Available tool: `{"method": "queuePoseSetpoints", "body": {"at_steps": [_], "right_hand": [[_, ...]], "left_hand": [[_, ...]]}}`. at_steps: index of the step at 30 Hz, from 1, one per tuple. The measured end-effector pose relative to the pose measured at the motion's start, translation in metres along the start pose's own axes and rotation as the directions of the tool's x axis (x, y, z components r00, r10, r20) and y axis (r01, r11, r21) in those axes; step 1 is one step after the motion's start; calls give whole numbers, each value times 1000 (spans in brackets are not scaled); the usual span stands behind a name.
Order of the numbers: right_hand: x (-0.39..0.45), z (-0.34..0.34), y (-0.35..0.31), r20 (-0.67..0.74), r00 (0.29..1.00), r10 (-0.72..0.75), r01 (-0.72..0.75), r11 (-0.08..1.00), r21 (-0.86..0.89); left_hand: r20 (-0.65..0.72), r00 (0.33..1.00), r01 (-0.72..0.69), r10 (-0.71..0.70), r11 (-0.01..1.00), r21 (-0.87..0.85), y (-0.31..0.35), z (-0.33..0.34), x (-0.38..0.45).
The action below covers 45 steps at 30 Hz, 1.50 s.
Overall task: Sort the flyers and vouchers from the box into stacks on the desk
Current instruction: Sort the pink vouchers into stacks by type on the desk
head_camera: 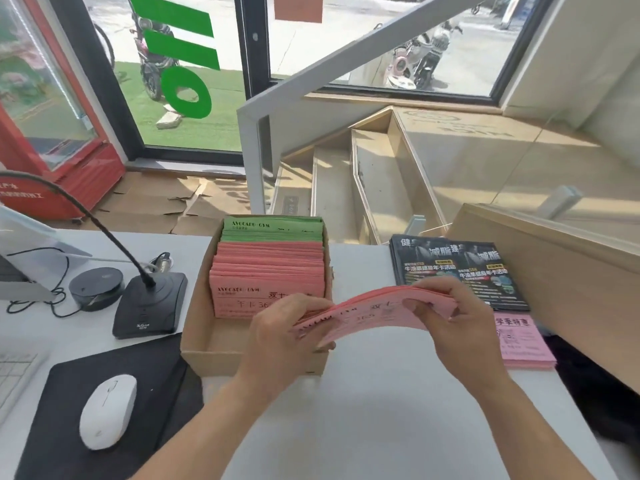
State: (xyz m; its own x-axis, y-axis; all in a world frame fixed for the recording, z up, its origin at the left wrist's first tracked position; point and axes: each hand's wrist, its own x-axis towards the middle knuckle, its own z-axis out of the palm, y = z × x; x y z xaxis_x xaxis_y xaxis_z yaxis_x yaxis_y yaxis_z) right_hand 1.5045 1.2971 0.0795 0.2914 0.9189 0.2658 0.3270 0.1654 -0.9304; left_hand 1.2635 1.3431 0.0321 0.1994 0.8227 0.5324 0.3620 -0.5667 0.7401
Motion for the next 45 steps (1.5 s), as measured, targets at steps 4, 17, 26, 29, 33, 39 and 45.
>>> {"method": "queuePoseSetpoints", "body": {"at_steps": [4,17,26,29,33,39,45], "right_hand": [[-17,-67,35,-39,986,160,-162,985,-51],[-66,-184,119,-65,883,465,-466,848,-251],[-75,-207,160,69,869,491,-455,844,-284],[-69,-213,165,47,883,467,-443,863,-242],[-68,-219,175,76,861,503,-483,855,-189],[-56,-219,180,16,875,484,-479,870,-116],[-11,-218,182,-178,934,308,-344,911,-228]], "left_hand": [[46,990,-137,136,991,7,20,66,-3],[326,945,36,-32,999,-8,27,209,-55],[305,852,468,-425,880,-78,37,213,-73],[271,846,494,-460,866,-72,41,221,-73],[284,827,530,-486,842,-102,48,235,-74],[233,803,586,-549,798,-139,54,248,-61],[205,813,572,-545,812,-114,51,281,-7]]}}
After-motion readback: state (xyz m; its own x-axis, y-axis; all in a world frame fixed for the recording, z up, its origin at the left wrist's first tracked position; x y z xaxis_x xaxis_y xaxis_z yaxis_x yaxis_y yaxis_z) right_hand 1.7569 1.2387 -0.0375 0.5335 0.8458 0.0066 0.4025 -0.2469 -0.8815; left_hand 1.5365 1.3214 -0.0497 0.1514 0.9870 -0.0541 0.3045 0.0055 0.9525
